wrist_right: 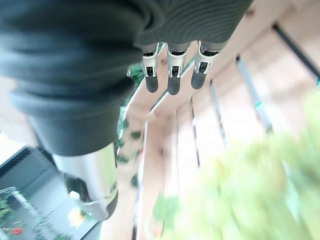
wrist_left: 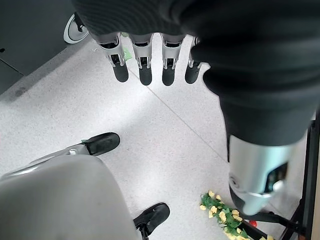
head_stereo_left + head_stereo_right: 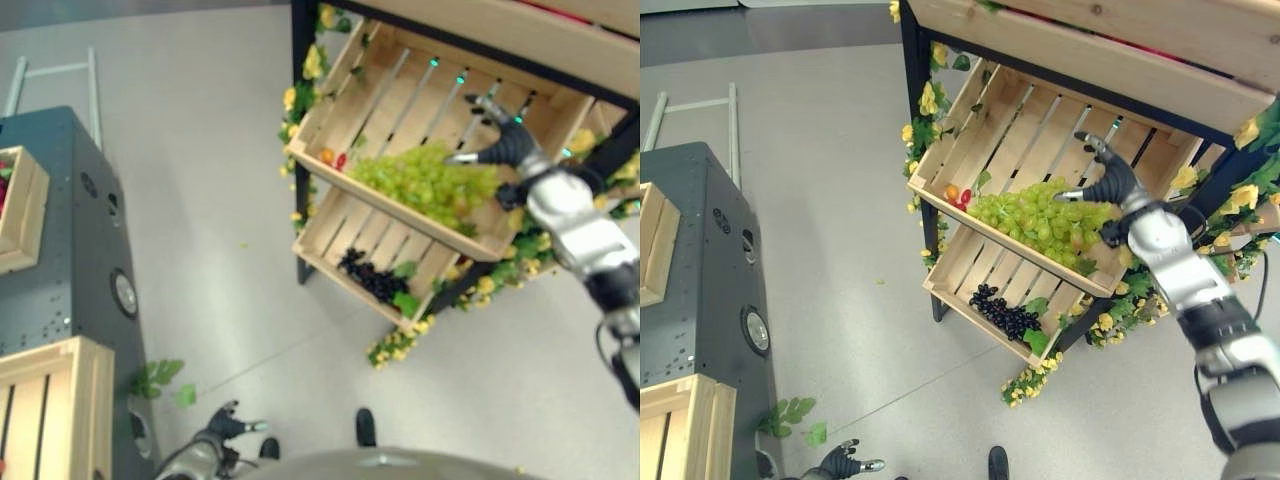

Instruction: Pick up the fruits from the basket on one side to the basket on the other side

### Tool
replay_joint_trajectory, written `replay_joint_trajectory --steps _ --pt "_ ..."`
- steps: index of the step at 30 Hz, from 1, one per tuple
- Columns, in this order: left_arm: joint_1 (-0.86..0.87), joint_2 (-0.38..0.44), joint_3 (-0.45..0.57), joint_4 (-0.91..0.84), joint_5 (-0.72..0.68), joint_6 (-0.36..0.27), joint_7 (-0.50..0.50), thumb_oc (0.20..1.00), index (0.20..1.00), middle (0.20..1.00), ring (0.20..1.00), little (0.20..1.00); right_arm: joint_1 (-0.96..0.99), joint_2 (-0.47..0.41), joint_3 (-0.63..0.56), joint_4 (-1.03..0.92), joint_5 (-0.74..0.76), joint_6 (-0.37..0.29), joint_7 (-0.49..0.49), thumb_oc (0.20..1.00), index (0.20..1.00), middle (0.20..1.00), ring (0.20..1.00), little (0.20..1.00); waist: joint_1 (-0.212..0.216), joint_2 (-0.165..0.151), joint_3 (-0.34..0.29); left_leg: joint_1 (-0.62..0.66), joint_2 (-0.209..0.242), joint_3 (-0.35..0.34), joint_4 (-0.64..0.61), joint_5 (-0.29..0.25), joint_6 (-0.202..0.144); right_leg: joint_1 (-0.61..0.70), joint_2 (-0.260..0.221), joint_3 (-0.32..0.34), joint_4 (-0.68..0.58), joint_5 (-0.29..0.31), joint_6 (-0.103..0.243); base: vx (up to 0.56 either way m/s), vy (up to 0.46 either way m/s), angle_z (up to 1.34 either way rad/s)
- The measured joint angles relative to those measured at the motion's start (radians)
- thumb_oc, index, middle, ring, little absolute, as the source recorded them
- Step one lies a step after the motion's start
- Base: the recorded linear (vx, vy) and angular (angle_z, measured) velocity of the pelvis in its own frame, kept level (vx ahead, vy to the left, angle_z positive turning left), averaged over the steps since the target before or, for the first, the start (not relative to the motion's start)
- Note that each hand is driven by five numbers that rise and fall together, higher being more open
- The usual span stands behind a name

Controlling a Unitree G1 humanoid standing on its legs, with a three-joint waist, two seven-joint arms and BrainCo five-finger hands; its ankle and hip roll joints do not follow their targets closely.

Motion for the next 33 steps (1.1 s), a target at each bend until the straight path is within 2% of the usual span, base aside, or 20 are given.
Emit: replay_joint_trajectory --steps 1,3,8,10,19,25,33 --pt "-0.001 -0.002 0.008 -0.002 0.000 0.000 0.000 1.000 1.000 1.000 1.000 1.000 0.066 0.014 -0.054 -0.063 0.026 -0.004 0.007 1.000 1.000 1.000 1.000 1.000 0.001 0.000 0.000 -0.001 0.001 -0.001 0.000 0.000 0.000 0.000 0.001 -0.001 0.000 -0.001 -0.002 0.00 0.000 0.00" --pt "-0.001 -0.004 0.009 -0.002 0.001 0.000 0.000 1.000 1.000 1.000 1.000 1.000 0.135 0.020 -0.068 -0.150 0.048 -0.012 0.025 1.000 1.000 1.000 1.000 1.000 -0.002 0.002 0.001 -0.001 0.003 0.000 -0.002 -0.001 -0.001 0.000 0.003 0.000 0.000 -0.003 -0.004 0.00 0.000 0.00" --pt "0.001 -0.013 0.034 -0.015 0.012 0.001 0.000 1.000 1.000 1.000 1.000 1.000 0.299 0.098 -0.135 -0.369 0.103 -0.050 0.076 1.000 1.000 1.000 1.000 1.000 -0.001 0.002 0.001 0.000 0.006 -0.001 -0.002 -0.003 -0.004 0.000 0.006 -0.001 -0.001 -0.004 -0.006 0.00 0.000 0.00" --pt "0.002 -0.013 0.039 -0.015 0.029 0.001 0.000 1.000 1.000 1.000 1.000 1.000 0.311 0.105 -0.136 -0.401 0.107 -0.055 0.091 1.000 1.000 1.000 1.000 1.000 -0.002 0.002 0.002 0.000 0.006 -0.001 -0.002 -0.003 -0.004 -0.001 0.005 0.000 0.000 -0.004 -0.005 0.00 0.000 0.00" --pt "0.022 -0.016 0.079 -0.038 0.041 -0.001 0.000 1.000 1.000 1.000 1.000 1.000 0.487 0.239 -0.216 -0.624 0.146 -0.088 0.150 1.000 1.000 1.000 1.000 1.000 -0.002 -0.001 0.002 0.000 0.006 -0.003 0.000 -0.003 -0.004 0.000 0.005 -0.003 0.000 -0.004 -0.004 0.00 0.000 0.00" --pt "0.023 -0.014 0.080 -0.043 0.042 -0.005 0.000 1.000 1.000 1.000 1.000 1.000 0.550 0.245 -0.215 -0.715 0.177 -0.099 0.216 1.000 1.000 1.000 1.000 1.000 -0.003 -0.008 0.004 0.000 0.006 -0.005 0.000 -0.003 -0.004 0.001 0.005 -0.003 0.000 -0.006 -0.004 -0.01 0.000 0.00" --pt "0.030 -0.009 0.107 -0.044 0.080 -0.007 0.000 1.000 1.000 1.000 1.000 1.000 0.585 0.249 -0.178 -0.740 0.204 -0.104 0.269 1.000 1.000 1.000 1.000 1.000 -0.003 -0.019 0.006 0.001 0.005 -0.012 0.000 -0.002 -0.004 0.004 0.002 -0.011 0.000 -0.006 -0.003 -0.01 -0.003 0.02"
